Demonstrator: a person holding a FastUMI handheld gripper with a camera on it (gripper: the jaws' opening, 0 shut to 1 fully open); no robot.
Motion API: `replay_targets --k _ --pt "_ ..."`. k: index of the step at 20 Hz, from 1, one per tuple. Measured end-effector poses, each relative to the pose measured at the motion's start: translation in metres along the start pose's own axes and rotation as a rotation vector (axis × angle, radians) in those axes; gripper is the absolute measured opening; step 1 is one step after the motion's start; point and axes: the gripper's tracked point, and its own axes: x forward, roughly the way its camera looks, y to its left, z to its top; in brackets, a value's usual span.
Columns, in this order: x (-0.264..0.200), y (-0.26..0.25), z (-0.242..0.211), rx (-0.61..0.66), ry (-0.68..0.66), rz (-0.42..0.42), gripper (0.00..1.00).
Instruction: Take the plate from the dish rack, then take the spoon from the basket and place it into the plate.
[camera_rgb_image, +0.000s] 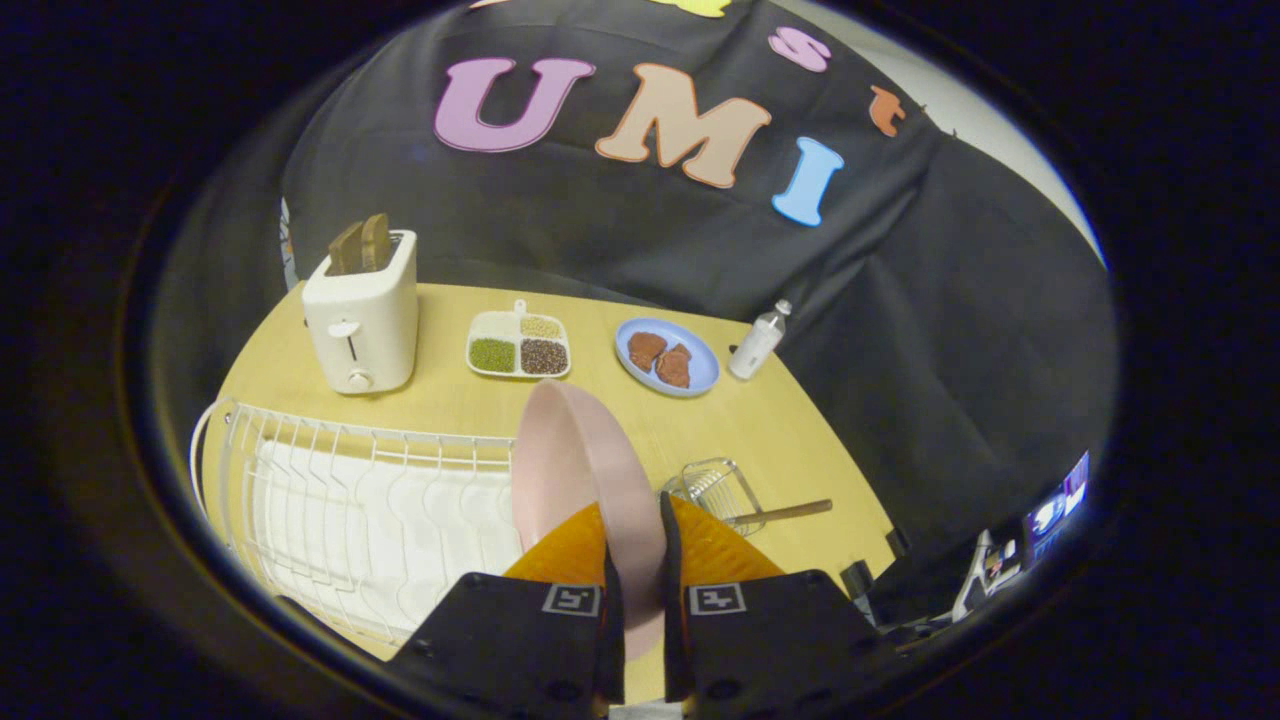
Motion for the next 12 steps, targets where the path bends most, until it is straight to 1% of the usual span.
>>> replay_targets --k 3,7,8,12 --pt "-0.008 -0.002 0.013 0.025 -0.045 0.004 0.19" --pt "-0.031 -0.021 0.028 0.145 -0.114 0.046 0.18" --pt "-0.038 -0.033 0.029 0.176 -0.130 0.039 0.18" --pt "-0.060 -0.096 0.020 0.313 -0.182 -0.048 0.18"
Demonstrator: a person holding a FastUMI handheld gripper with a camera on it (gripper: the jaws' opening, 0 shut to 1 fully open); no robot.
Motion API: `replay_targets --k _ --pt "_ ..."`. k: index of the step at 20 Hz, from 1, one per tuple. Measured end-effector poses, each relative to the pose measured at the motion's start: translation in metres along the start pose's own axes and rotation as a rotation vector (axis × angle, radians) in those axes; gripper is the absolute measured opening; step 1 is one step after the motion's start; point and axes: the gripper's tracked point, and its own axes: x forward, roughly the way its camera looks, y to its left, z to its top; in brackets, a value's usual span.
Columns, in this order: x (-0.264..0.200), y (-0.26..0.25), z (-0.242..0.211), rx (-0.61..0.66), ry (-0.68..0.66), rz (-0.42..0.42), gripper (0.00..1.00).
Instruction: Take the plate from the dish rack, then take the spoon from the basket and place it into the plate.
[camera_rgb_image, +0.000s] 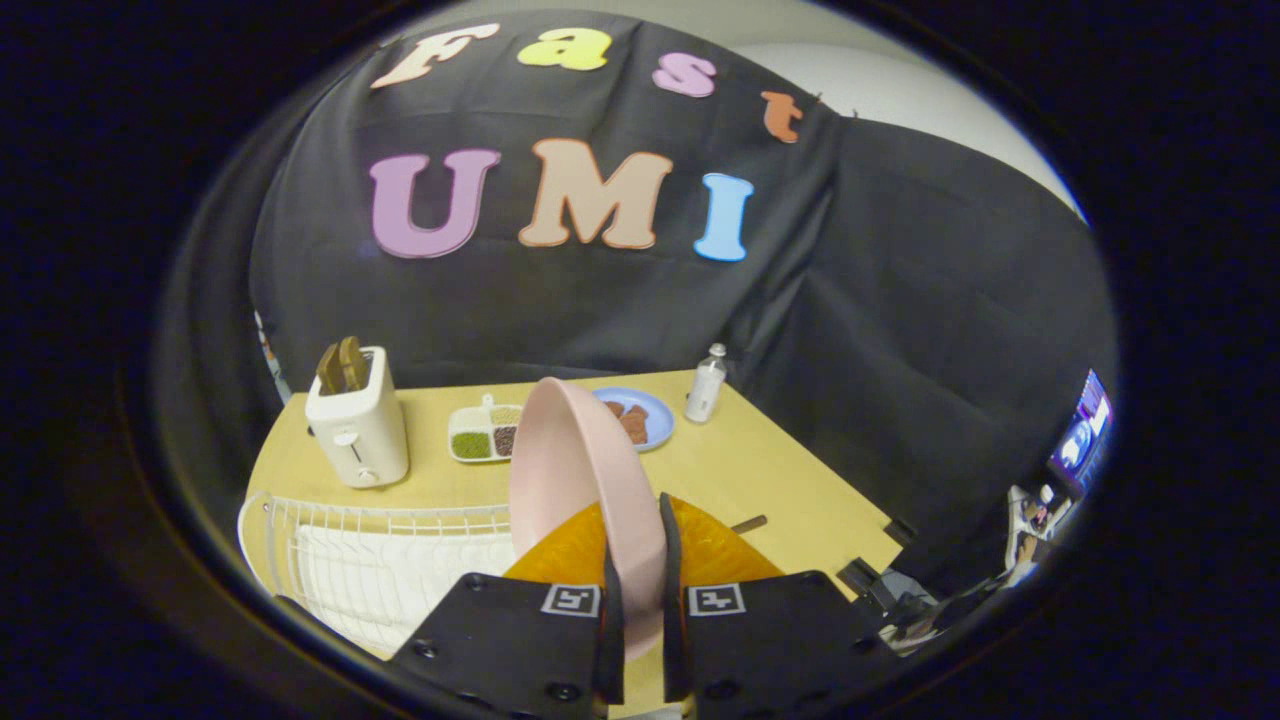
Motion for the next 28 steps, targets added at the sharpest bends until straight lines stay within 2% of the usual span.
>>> replay_targets --k 3,8,14,21,28 --pt "-0.011 -0.042 -0.003 0.104 -0.034 -0.045 0.18" --pt "-0.016 -0.096 -0.048 0.193 -0.005 -0.137 0.18" --pt "0.004 -0.125 -0.140 0.329 0.160 -0.192 0.18" --pt "0.035 -0.128 -0.221 0.500 0.357 -0.170 0.18" --pt "0.053 -0.132 -0.251 0.722 0.430 -0.101 0.20"
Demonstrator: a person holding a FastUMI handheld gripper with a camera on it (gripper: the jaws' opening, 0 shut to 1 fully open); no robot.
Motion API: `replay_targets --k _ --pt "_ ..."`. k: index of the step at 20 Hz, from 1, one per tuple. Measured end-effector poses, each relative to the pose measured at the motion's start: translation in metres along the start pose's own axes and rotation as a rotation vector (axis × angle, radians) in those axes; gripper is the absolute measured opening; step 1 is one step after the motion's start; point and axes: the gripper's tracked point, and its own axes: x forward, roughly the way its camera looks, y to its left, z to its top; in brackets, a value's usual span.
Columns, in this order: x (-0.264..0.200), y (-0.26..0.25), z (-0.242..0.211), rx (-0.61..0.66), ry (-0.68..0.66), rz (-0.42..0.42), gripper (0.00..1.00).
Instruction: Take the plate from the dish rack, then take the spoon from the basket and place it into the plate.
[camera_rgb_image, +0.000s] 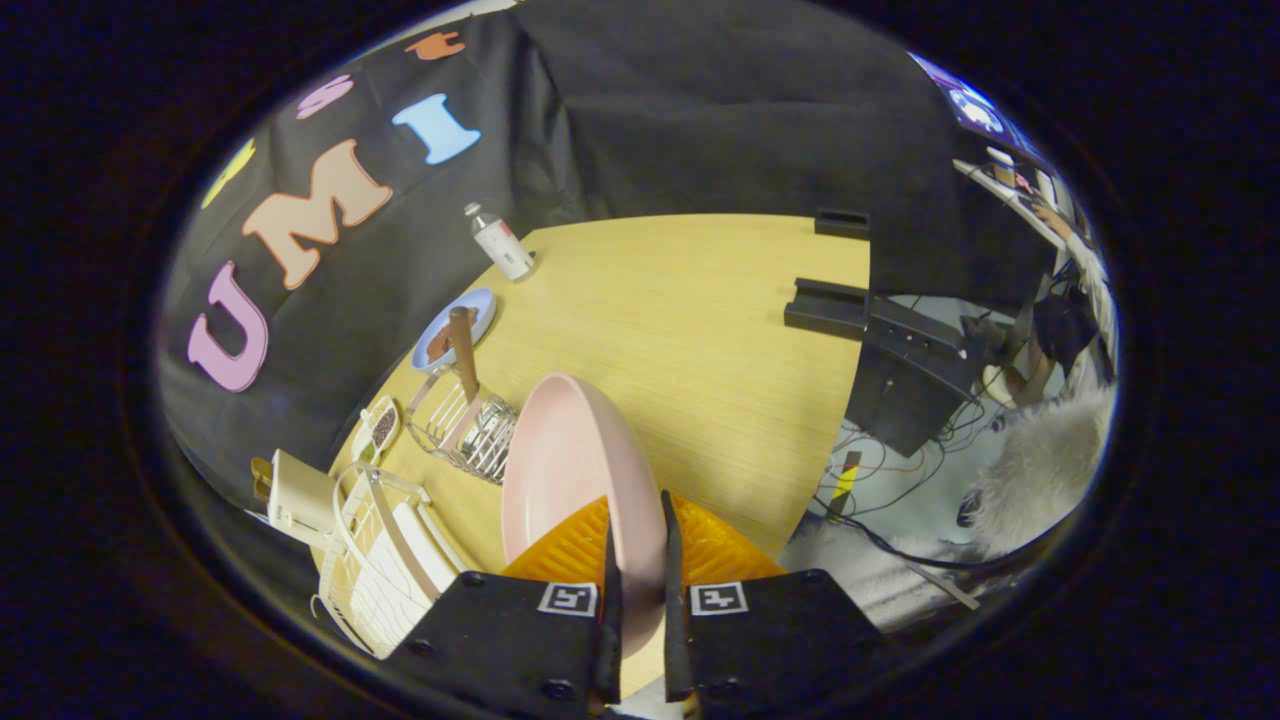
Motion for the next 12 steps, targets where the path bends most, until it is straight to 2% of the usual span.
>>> replay_targets --k 4,10,12 --pt "0.012 -0.015 -0.004 0.056 0.041 0.018 0.21" --pt "0.026 -0.027 -0.012 0.068 0.065 0.023 0.31" --pt "0.030 -0.041 -0.014 0.033 0.070 -0.023 0.32"
